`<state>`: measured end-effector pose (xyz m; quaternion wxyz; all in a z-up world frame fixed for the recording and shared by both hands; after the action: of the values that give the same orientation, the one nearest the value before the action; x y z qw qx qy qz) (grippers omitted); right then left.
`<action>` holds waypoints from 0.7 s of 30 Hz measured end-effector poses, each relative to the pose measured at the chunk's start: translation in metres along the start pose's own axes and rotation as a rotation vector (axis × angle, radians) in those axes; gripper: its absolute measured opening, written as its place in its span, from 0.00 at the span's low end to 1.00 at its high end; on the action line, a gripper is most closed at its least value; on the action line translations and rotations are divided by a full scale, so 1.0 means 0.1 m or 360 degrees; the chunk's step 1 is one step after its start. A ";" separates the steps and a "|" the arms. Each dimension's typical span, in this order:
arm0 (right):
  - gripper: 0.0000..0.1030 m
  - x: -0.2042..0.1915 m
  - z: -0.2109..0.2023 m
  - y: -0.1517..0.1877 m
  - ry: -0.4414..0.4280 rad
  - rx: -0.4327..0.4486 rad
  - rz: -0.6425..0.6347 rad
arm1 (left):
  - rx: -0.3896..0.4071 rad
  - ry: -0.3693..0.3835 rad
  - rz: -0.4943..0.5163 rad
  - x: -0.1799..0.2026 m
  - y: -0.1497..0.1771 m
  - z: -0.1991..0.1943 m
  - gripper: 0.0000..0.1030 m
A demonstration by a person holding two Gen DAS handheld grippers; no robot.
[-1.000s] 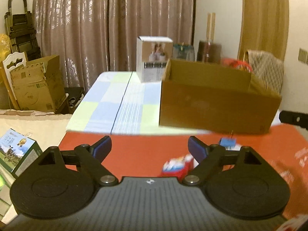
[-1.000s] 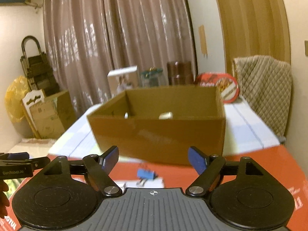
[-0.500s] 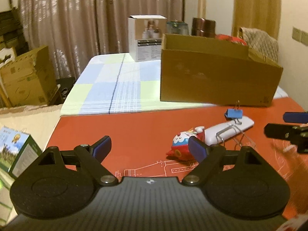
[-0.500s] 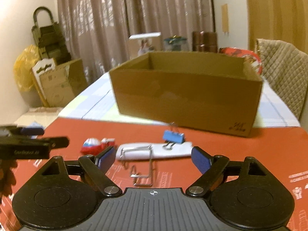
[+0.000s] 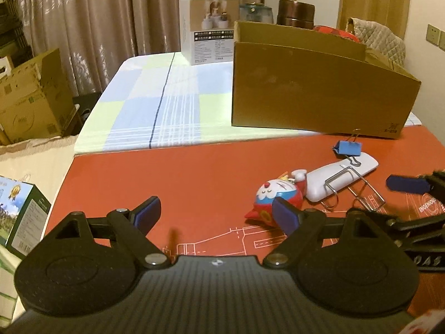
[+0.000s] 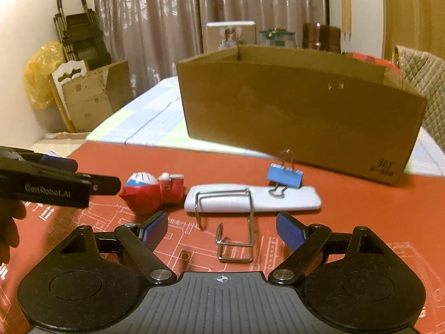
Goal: Organize rigid objects
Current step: 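Withdraw both open tools from the box back over the mat, then grasp the Doraemon figure with left tool while right tool grasps the wire clip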
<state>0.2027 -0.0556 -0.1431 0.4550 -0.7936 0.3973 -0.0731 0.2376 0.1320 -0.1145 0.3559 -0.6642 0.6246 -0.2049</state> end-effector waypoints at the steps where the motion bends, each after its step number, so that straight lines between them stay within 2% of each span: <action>1: 0.80 0.00 0.03 0.01 0.0000 -0.0007 0.0007 | 0.0006 0.0005 -0.0005 -0.01 -0.01 0.00 0.82; 9: 0.70 0.07 0.20 0.00 0.0027 -0.0003 0.0043 | 0.0013 0.0026 -0.0039 -0.03 -0.03 0.01 0.82; 14: 0.51 0.12 0.30 0.01 0.0024 -0.0022 0.0071 | 0.0002 0.0040 -0.0031 0.02 -0.02 0.03 0.82; 21: 0.48 0.13 0.29 0.02 0.0025 -0.0033 0.0061 | 0.0006 0.0064 -0.0031 0.04 -0.02 0.04 0.82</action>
<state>0.2247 -0.0457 -0.1645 0.4450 -0.7899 0.4166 -0.0664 0.2423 0.1289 -0.1160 0.3425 -0.6653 0.6248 -0.2228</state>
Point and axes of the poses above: each gripper's, at about its wrist camera, not at the fingertips, and z roughly the way its jaws point, x to its right, y to its underside, the point moved 3 cm from there along z, roughly the way its jaws point, and after that the axes turned 14 degrees about -y, right-handed, at the moved point
